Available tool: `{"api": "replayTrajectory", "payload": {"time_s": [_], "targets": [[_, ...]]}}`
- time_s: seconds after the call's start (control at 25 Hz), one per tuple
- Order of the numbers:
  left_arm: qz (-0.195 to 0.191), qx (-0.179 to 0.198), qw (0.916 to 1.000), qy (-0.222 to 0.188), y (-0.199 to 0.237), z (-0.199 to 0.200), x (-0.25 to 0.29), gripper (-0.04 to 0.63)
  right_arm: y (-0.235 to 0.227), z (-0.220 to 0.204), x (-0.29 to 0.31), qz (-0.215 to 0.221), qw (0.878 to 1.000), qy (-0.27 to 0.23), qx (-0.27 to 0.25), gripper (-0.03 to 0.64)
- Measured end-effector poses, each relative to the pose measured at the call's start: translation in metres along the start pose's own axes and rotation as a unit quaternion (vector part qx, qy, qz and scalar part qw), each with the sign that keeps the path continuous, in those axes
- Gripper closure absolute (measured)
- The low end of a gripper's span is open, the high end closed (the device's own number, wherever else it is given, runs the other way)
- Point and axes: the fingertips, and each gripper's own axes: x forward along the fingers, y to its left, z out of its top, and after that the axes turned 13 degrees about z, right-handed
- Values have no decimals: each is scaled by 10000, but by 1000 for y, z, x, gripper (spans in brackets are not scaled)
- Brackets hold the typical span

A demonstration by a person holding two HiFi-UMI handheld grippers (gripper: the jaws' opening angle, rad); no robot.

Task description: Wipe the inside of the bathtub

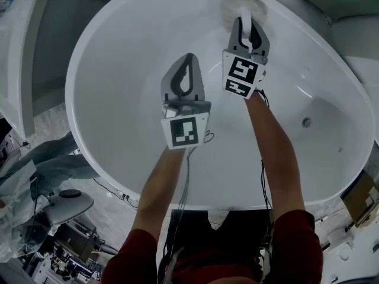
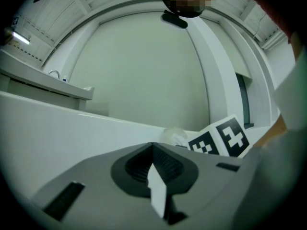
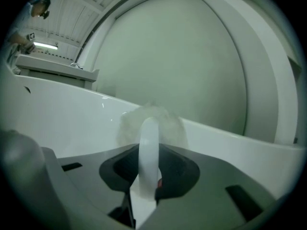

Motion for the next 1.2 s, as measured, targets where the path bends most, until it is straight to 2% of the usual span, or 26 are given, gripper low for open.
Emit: {"api": "replayTrajectory", "payload": {"time_s": [0.16,0.64,0.88,1.08,1.2], "targets": [[-62,40,10000,-19,-37,3,-11,580,-23,-4,-20,93,9999,41,-136,522],[-502,121,9987,-47,-123,-1,-29,580,-98,-39,-79,-270,9994,151,-121,522],[-824,180,9964,-71,-205,1,-46,580,-170,-62,-135,-551,9982,232,-60,522],[-1100,233,9936,-104,-293,4,-77,580,-239,-87,-200,-732,9968,307,-30,522],[-1286,233,9914,-90,-320,1,-65,580,-263,-96,-203,-863,9956,351,-7,522]]}}
